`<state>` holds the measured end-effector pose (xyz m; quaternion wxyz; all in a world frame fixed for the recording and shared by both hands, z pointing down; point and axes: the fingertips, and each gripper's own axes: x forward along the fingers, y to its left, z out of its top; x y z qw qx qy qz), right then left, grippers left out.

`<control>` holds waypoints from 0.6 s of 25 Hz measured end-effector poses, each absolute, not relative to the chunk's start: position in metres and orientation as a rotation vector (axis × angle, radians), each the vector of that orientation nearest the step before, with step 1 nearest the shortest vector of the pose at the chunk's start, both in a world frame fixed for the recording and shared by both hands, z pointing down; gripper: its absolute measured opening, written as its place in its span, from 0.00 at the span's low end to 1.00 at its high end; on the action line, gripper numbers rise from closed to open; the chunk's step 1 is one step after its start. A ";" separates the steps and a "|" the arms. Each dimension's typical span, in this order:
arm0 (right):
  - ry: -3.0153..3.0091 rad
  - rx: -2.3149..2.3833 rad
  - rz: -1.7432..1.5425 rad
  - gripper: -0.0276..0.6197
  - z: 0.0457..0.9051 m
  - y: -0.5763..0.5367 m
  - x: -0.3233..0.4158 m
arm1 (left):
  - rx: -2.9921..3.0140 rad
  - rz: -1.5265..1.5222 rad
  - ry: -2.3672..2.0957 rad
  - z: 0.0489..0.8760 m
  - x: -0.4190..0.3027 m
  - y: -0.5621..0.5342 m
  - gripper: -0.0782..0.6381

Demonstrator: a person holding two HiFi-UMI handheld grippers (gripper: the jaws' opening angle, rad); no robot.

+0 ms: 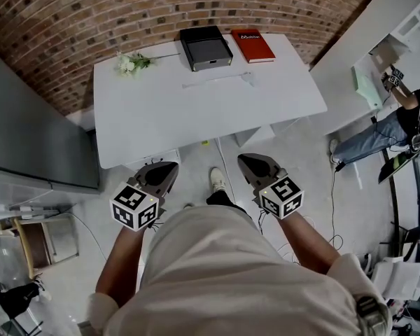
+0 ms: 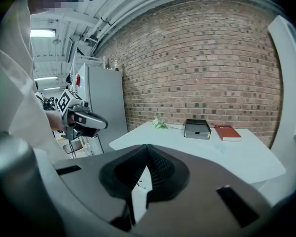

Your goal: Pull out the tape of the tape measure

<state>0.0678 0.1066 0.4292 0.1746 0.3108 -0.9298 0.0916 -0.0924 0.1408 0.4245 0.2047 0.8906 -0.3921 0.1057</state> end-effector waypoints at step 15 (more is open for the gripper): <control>-2.626 0.849 0.267 0.05 0.440 0.114 0.057 | 2.439 0.293 -1.132 0.434 -0.113 0.147 0.10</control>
